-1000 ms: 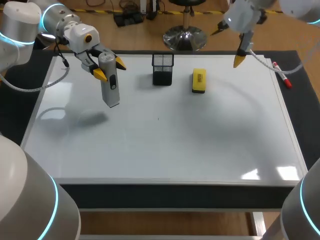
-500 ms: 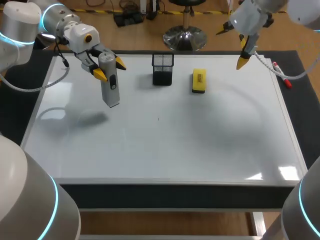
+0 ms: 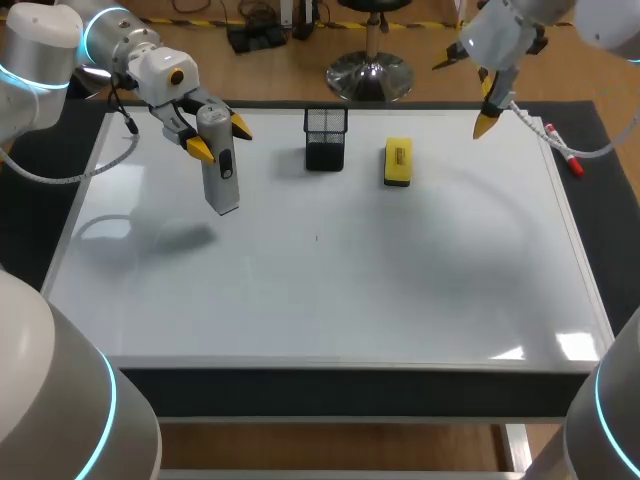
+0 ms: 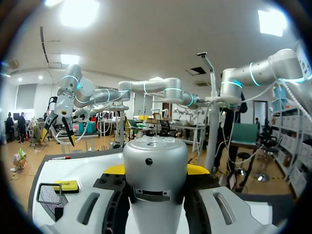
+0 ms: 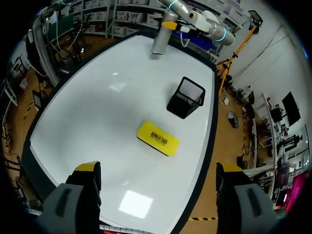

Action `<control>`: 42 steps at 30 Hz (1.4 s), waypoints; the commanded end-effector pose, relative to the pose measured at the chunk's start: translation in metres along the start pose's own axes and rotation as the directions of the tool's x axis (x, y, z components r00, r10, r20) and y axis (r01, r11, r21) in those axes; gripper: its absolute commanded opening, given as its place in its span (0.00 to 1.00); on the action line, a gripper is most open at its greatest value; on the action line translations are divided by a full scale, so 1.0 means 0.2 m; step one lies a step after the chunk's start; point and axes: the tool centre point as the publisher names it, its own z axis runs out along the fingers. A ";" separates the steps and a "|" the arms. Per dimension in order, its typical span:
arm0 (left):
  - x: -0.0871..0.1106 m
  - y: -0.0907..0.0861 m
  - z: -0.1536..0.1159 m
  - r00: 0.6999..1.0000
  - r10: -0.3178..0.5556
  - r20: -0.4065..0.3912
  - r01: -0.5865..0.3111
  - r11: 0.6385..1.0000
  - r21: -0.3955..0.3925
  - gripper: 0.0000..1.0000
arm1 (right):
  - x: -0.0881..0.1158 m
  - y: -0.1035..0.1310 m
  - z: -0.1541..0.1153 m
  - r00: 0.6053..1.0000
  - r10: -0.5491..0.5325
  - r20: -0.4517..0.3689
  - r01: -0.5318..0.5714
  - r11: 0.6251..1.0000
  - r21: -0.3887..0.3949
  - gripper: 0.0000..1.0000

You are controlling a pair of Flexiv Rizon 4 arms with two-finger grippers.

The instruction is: Pick up the inspection probe, press it on each red-marked spot on the whiteboard one by one, put down the probe, pick up the eraser, and wipe off all the red marks.

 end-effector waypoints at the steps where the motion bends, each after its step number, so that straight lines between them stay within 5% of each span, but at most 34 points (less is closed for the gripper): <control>1: -0.03 -0.02 -0.01 1.000 -0.014 0.011 0.014 1.000 -0.016 0.00 | 0.00 0.00 0.00 1.000 -0.001 -0.003 0.001 1.000 0.003 1.00; 13: -0.22 -0.14 -0.11 0.972 0.001 0.234 0.016 0.997 -0.069 0.00 | 0.00 0.00 0.00 1.000 -0.001 -0.003 0.001 1.000 0.003 1.00; 24: -0.45 -0.35 -0.22 0.910 0.063 0.410 -0.026 0.995 -0.095 0.00 | 0.00 0.00 0.00 1.000 -0.001 -0.003 0.001 1.000 0.003 1.00; 42: -0.89 -0.49 -0.23 0.850 0.132 0.510 -0.104 0.991 -0.083 0.00 | 0.00 0.00 0.00 1.000 -0.001 -0.003 0.001 1.000 0.003 1.00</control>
